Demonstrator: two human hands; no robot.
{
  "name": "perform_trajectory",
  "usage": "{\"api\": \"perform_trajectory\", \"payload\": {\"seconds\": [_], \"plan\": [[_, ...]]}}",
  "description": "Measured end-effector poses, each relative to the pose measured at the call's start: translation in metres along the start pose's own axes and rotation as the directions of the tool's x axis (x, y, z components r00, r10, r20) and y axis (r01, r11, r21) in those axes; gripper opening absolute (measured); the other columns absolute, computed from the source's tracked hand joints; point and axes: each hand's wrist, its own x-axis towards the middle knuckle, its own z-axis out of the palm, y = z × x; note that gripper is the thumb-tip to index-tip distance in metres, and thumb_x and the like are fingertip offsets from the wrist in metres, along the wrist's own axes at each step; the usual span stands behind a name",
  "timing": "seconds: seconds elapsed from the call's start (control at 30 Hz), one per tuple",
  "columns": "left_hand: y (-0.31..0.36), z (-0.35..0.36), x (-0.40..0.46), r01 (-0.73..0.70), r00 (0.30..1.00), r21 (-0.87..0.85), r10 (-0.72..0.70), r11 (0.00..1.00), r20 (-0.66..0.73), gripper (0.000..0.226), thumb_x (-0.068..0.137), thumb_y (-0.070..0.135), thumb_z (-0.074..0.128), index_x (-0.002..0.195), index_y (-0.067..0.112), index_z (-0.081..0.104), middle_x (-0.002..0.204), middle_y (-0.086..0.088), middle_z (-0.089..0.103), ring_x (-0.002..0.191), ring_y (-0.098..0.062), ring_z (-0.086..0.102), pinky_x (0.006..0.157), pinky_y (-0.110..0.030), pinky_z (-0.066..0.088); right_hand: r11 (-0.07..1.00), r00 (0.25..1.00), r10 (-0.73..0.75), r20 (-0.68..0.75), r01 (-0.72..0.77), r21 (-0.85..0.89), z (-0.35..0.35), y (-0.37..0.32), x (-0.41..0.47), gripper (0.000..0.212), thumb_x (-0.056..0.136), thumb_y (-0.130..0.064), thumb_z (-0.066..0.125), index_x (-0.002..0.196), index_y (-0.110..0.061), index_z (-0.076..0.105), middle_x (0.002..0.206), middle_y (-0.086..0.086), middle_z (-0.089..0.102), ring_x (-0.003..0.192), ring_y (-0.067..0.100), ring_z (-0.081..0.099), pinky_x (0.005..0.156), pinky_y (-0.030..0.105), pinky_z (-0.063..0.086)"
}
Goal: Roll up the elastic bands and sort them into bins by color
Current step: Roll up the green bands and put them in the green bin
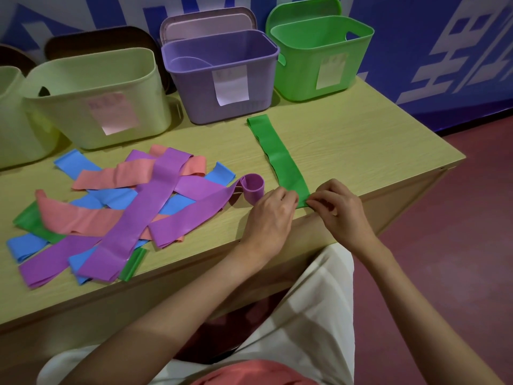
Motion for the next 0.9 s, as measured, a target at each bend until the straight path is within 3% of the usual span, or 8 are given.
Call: {"api": "perform_trajectory", "payload": {"seconds": [0.3,0.47,0.67,0.8,0.9], "plan": [[-0.004,-0.003,0.003,-0.012,0.999,-0.014,0.013,1.0,0.048,0.005,0.09,0.012,0.061,0.091,0.007,0.064,0.086,-0.007,0.06,0.077,-0.023,0.058,0.066,-0.035,0.047,0.998,0.998,0.035,0.05,-0.037,0.052,-0.002,0.003,0.002,0.011,0.082,-0.013,0.075,0.091,-0.01,0.07,0.085,-0.003,0.054,0.075,0.002,0.046,0.069,0.01,0.035],[-0.003,-0.012,0.003,0.114,0.989,-0.155,-0.098,0.981,0.107,0.012,0.094,0.015,0.058,0.096,0.006,0.066,0.094,-0.006,0.065,0.082,-0.018,0.06,0.074,-0.034,0.05,0.995,0.995,0.083,0.056,-0.086,0.051,0.003,-0.006,-0.004,0.004,0.085,-0.009,0.07,0.086,-0.01,0.066,0.085,0.001,0.054,0.08,0.016,0.047,0.07,0.018,0.034],[-0.002,-0.025,-0.005,0.207,0.97,-0.227,-0.168,0.952,0.177,0.011,0.092,0.012,0.06,0.096,0.007,0.069,0.093,-0.003,0.069,0.082,-0.011,0.062,0.074,-0.022,0.049,0.983,0.996,0.093,-0.014,-0.09,0.161,0.009,-0.027,-0.02,0.009,0.086,-0.004,0.067,0.091,-0.01,0.062,0.082,0.001,0.055,0.073,0.014,0.05,0.065,0.018,0.038],[-0.006,-0.032,0.001,0.333,0.925,-0.262,-0.259,0.906,0.279,0.011,0.09,0.011,0.062,0.095,0.01,0.072,0.087,0.004,0.068,0.074,-0.001,0.056,0.066,-0.008,0.04,0.975,0.998,0.056,0.001,-0.055,0.214,0.008,-0.033,-0.023,0.005,0.09,-0.009,0.059,0.094,-0.01,0.062,0.085,-0.003,0.051,0.076,0.011,0.049,0.067,0.019,0.039],[-0.011,-0.037,0.008,0.423,0.873,-0.288,-0.301,0.859,0.384,0.011,0.088,0.01,0.064,0.093,0.01,0.073,0.082,0.006,0.065,0.072,0.005,0.054,0.065,-0.007,0.038,0.977,0.999,0.036,0.011,-0.037,0.209,0.003,-0.035,-0.021,0.008,0.086,-0.016,0.065,0.092,-0.011,0.066,0.084,-0.004,0.052,0.077,0.013,0.049,0.067,0.017,0.038]]}}
